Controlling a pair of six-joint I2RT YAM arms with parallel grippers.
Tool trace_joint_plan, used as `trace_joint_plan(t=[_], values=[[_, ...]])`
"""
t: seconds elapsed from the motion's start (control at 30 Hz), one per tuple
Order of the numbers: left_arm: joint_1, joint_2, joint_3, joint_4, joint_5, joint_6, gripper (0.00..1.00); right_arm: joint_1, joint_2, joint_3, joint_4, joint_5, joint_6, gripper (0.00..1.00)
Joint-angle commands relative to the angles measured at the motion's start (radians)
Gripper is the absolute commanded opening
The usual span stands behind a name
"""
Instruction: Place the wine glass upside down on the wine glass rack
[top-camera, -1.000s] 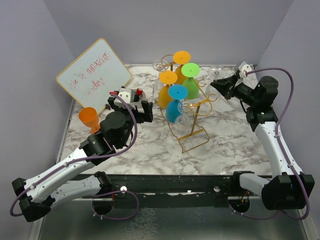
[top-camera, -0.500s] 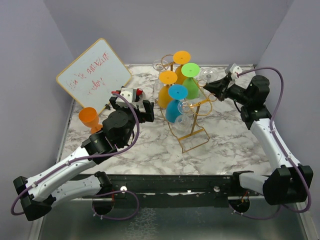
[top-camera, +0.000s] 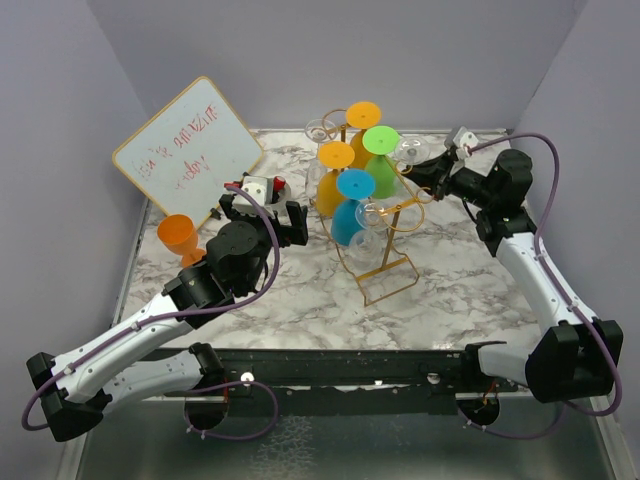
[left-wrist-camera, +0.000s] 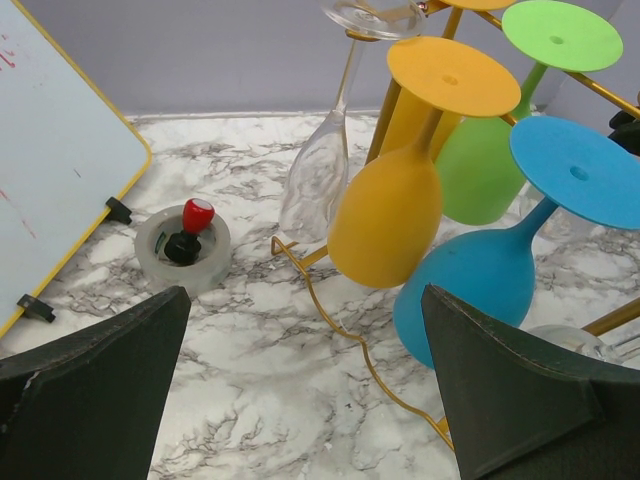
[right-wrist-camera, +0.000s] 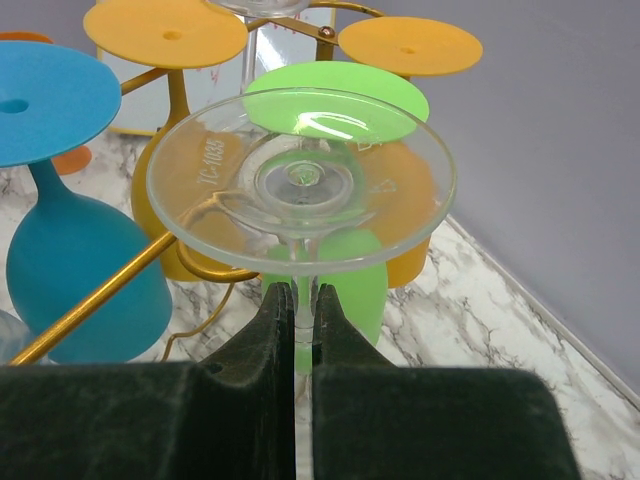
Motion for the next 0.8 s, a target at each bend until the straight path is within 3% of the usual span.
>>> trace_joint_plan(t=[0.0,0.47,0.77], values=[[0.003,-0.002,0.023,-0.012,-0.011,-0.011,0.99,0.008,-0.016,-0.02,0.076,-0.021,-0.02,0.01],[0.003,-0.002,0.023,-0.016,-0.004,-0.02,0.99,0.011,-0.07,-0.099,0.182,-0.012,0.024,0.01],[0.003,-0.011,0.025,-0.028,-0.004,-0.023,0.99,0.011,-0.046,-0.072,0.119,-0.031,-0.041,0.02]])
